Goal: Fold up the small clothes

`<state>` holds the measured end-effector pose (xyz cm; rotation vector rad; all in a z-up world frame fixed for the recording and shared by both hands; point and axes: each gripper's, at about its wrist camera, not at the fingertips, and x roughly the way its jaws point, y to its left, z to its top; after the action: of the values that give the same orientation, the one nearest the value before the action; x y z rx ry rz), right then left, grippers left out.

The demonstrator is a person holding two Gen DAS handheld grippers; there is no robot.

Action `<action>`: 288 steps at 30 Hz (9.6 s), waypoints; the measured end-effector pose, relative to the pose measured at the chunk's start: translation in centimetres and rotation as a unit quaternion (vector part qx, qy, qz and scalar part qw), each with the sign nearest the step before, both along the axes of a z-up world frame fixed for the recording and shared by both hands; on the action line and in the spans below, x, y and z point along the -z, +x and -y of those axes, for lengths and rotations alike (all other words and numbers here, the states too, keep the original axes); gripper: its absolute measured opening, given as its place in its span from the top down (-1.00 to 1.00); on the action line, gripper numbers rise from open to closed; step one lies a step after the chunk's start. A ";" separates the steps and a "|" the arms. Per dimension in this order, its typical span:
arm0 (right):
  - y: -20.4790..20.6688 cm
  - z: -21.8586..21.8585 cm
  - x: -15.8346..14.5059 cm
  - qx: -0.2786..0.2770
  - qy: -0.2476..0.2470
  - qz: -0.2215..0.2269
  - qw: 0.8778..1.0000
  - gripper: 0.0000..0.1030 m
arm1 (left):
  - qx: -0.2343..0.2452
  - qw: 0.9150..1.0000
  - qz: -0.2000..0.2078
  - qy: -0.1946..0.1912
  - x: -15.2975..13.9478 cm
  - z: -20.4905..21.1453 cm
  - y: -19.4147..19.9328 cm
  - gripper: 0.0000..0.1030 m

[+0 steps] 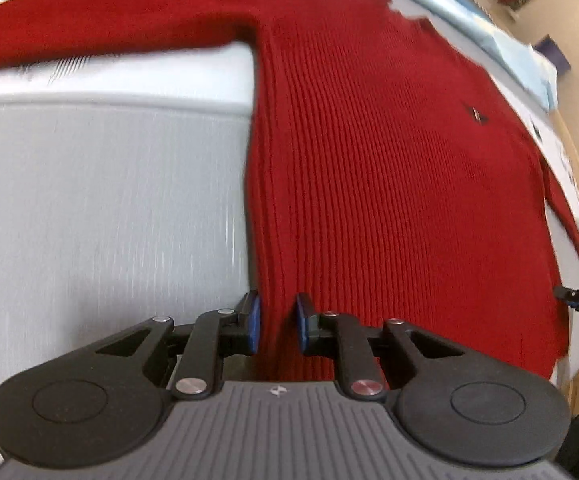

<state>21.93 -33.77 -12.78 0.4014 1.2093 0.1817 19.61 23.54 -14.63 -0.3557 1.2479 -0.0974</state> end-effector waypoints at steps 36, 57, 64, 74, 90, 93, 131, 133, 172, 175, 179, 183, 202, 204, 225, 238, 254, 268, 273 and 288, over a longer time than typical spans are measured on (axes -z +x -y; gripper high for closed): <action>-11.0 -3.7 -1.8 -0.062 -0.086 0.013 0.994 0.22 | 0.036 0.989 -0.019 0.145 -1.9 6.6 -10.3 0.49; -8.8 -10.0 -8.9 -0.044 -0.103 0.201 0.973 0.08 | -0.099 0.962 0.183 0.177 -11.6 8.6 -9.7 -0.15; -6.9 -11.6 -12.0 -0.011 -0.059 0.272 0.960 -0.02 | -0.068 0.934 0.275 0.219 -20.1 10.6 -5.0 -0.32; -5.8 -15.1 -12.8 -0.038 -0.132 0.267 0.954 -0.06 | -0.095 0.925 0.261 0.260 -19.7 6.8 3.9 -0.32; 2.2 -21.5 -22.0 -0.057 -0.140 0.353 0.923 -0.27 | -0.232 0.948 0.157 0.151 -13.0 -4.4 7.9 0.27; 3.7 -23.0 -20.9 -0.079 -0.141 0.372 0.914 -0.27 | -0.255 0.943 0.151 0.150 -12.8 -6.5 7.6 0.52; 10.9 -18.2 -11.0 -0.044 -0.073 0.169 0.982 0.11 | -0.149 0.937 0.310 0.057 -17.1 -0.3 13.4 0.76; 11.1 -18.1 -10.7 -0.042 -0.066 0.161 0.984 0.11 | -0.061 0.957 0.284 -0.022 -17.0 5.1 14.2 0.63; 18.6 -11.5 1.1 0.199 0.145 0.066 0.967 0.83 | -0.109 0.982 0.122 0.089 -15.1 -1.7 14.6 0.27; 18.0 -12.2 -2.7 0.168 0.123 0.122 0.970 0.84 | -0.107 0.983 0.120 0.089 -15.0 -1.4 14.8 0.27; 15.4 -12.2 -9.0 0.139 0.077 0.236 0.959 0.84 | -0.107 0.983 0.118 0.090 -14.7 -1.0 15.2 0.27; 16.0 -10.3 -7.5 0.148 -0.031 0.172 0.973 0.74 | -0.097 0.984 0.110 0.098 -13.9 -0.1 15.7 0.27; 15.1 -6.8 -5.1 0.168 0.022 0.087 0.982 0.33 | -0.068 0.987 0.101 0.107 -12.8 1.9 15.7 0.24; 15.1 -5.7 -5.8 0.175 0.023 0.095 0.980 0.31 | -0.064 0.987 0.102 0.107 -13.0 2.0 15.6 0.24; 8.5 17.3 0.6 0.507 0.035 0.054 0.860 0.22 | -0.025 0.987 0.094 0.129 -12.1 3.9 15.3 0.22; 12.9 10.5 -6.3 0.410 -0.158 0.204 0.875 0.78 | -0.031 0.986 0.098 0.130 -12.4 3.1 15.3 0.21; 11.1 -25.0 -8.3 -0.141 0.055 0.194 0.969 0.16 | -0.066 0.988 0.100 0.100 -13.6 0.4 15.1 0.22; 13.0 -10.8 -9.6 0.091 -0.001 0.110 0.990 0.07 | -0.095 0.990 0.083 0.055 -11.2 -0.1 15.1 0.26; 13.9 -9.0 -9.0 0.131 0.051 0.069 0.988 0.07 | -0.124 0.988 0.094 0.001 -9.7 -0.6 15.6 0.26; 14.9 -8.9 -8.3 0.110 0.046 0.051 0.992 0.07 | -0.164 0.982 0.073 -0.051 -5.2 -0.9 17.3 0.98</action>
<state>36.85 -24.87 -4.50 0.5967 1.0496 0.0672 36.93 24.44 -9.40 -0.6281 1.0267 0.0934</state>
